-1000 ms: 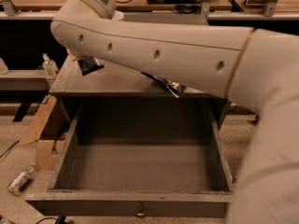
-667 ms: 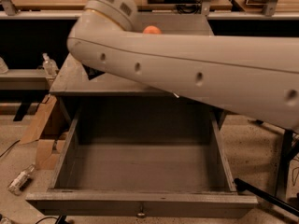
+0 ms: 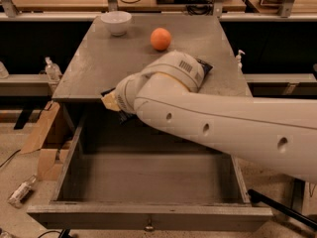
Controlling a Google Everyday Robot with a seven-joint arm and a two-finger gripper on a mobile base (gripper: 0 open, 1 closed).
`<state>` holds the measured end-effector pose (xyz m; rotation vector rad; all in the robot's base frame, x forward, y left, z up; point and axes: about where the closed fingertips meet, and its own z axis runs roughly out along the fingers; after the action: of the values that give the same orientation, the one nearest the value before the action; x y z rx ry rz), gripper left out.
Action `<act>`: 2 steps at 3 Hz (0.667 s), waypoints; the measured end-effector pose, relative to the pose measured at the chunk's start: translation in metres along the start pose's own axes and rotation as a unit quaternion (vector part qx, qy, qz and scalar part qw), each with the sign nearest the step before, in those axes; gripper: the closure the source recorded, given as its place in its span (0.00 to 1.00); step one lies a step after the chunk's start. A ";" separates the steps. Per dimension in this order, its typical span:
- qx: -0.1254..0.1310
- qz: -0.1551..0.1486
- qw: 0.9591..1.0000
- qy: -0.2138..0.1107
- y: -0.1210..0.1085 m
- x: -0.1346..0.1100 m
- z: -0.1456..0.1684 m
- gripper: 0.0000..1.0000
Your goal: Place rxbar blueberry into top drawer
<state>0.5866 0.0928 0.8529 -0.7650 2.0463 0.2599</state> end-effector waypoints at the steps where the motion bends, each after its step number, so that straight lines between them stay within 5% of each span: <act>1: -0.053 0.011 0.999 0.005 0.020 0.059 0.016 1.00; 2: -0.127 0.009 0.992 -0.003 0.070 0.115 0.053 1.00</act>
Offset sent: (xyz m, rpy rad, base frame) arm -0.0669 -0.0199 -0.1916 0.1624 0.1686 0.4480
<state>0.5354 0.1238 0.7216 -0.8979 2.0376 0.5414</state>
